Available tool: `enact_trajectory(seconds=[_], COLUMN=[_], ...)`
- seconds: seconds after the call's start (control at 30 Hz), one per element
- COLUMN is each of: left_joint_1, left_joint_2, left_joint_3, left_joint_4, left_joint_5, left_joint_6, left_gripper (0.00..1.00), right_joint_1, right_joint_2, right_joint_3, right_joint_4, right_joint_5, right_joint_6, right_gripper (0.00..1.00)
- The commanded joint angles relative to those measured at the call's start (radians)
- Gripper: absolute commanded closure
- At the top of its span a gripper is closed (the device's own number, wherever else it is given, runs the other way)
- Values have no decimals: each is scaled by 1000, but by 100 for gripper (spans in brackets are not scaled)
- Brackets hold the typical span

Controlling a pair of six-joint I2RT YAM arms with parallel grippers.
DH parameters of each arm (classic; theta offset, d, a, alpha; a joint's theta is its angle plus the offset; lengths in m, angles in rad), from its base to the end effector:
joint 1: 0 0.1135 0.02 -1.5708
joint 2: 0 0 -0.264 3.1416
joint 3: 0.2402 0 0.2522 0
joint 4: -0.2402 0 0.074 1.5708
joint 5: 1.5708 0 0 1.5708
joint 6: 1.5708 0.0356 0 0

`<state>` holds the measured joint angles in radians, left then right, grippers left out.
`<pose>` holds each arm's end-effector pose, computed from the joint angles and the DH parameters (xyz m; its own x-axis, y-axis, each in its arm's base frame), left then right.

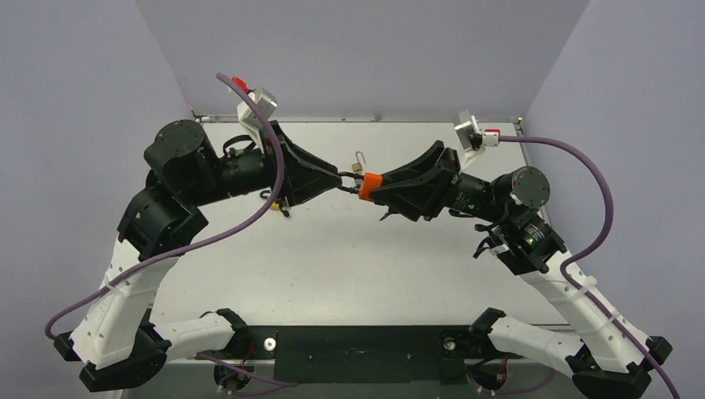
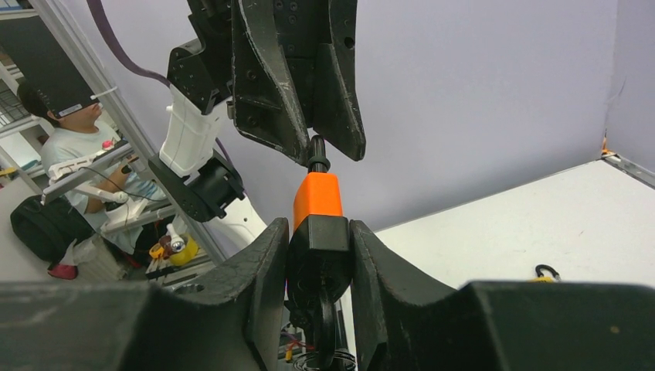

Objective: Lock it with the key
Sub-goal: Pick up the lock from the center of the board, then lock the lock.

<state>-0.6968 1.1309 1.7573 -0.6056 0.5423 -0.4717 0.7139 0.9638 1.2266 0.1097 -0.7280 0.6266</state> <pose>0.1227 -0.1266 0.5467 -0.4154 -0.1599 -0.8955 0.8494 0.2841 -0.4447 0.1236 0.1384 0.4885 -0.3385 0.2859 -0.8965 -0.9367 -0.0114 0.3500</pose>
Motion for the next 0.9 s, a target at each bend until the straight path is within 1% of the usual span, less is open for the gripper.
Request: enact_trajectory(seconds=[0.0,0.27,0.4,0.87], left_joint_1=[5,4,5,5], left_joint_2=[-18,-22,-17,1], left_joint_3=[46,18,8,-9], left_joint_4=[-42,-10,-4,-22], left_joint_5=[6,59,80,90], left_joint_6=[60,54,53,74], left_gripper=[68,68,72,73], right_joint_1=[-5,-5,-7,-7], right_joint_2=[-32,-26,-26,-30], right_joint_3=[24,30,34,48], right_joint_4=[20,-11,-14,-33], right_joint_5=[21,22,27,29], right_joint_6=[-23,-34,-38,-50], right_gripper=[100,100,100,100])
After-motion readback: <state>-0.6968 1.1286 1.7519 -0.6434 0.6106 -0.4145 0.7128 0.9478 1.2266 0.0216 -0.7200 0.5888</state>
